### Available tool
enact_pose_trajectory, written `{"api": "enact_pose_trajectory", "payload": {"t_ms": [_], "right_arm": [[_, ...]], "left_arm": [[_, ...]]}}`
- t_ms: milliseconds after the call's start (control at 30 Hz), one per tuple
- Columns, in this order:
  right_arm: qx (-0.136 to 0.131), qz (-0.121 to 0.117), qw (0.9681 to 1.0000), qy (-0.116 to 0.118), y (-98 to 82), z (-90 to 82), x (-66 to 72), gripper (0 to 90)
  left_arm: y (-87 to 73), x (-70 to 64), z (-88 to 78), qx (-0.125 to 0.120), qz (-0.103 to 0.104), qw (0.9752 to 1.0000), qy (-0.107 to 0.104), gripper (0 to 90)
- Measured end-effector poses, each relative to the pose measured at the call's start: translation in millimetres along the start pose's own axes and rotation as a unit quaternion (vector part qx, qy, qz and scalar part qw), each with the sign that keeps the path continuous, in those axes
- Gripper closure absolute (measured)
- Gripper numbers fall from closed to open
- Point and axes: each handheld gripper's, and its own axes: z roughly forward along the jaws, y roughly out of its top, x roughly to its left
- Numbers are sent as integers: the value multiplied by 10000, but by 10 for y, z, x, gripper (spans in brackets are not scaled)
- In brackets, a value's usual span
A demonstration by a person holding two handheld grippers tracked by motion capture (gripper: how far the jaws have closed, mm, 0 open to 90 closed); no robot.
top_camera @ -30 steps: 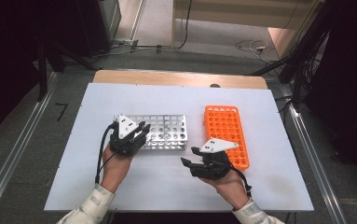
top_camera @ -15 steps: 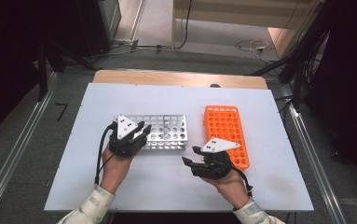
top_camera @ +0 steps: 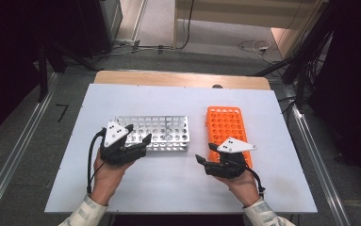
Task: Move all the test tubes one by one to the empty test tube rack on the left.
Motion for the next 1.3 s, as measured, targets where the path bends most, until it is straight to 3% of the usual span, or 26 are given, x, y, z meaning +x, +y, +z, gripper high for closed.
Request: {"api": "enact_pose_trajectory", "payload": {"t_ms": [133, 500, 1033, 1300], "right_arm": [[-47, 64, 9999, -119, -29, -75, -87, 319], [-128, 293, 9988, -383, -137, -273, -283, 302], [-274, 523, 9957, -720, -320, -546, -512, 287], [-284, 653, 9934, -901, -427, -661, -633, 278]], "left_arm": [[-66, 46, -92, 0, -56, 9999, 94, 210], [-295, 211, -303, -30, -213, 9989, 427, 196], [-432, 513, -403, 31, -560, 9952, 806, 170], [-501, 627, -473, 16, -623, 9930, 1007, 170]]}}
